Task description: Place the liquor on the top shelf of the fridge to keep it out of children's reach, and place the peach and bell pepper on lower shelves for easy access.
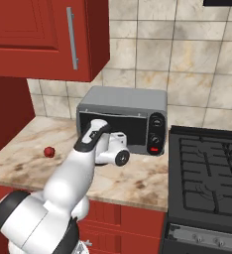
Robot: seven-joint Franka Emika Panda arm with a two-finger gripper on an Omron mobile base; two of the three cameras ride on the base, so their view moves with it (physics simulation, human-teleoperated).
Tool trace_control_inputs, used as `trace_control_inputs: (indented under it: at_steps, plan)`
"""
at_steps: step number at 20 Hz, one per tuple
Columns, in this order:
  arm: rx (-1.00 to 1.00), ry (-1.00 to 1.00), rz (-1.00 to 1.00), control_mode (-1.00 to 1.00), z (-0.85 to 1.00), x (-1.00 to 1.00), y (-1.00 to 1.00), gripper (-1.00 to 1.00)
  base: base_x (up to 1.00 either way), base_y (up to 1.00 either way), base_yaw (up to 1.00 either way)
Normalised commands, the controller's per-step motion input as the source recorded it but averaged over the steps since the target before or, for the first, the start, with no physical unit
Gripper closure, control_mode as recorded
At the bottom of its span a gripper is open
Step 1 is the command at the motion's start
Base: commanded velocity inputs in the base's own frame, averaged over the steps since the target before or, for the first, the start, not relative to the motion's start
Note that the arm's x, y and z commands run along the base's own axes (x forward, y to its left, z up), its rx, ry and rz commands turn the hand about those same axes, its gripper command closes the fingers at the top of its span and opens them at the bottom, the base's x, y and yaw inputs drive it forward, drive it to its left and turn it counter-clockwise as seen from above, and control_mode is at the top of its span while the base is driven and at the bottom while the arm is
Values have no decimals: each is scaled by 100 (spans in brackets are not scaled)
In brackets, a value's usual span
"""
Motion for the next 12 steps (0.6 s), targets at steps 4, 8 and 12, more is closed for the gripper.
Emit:
trace_control_inputs:
  at_steps: [4,8,12]
  plan:
    - [0,0,-5,-100,-32,15,-4,-100,0,0,0]
    - [0,0,-4,-100,-22,24,0,-100,0,0,0]
    - [0,0,-3,-100,-13,30,0,-100,0,0,0]
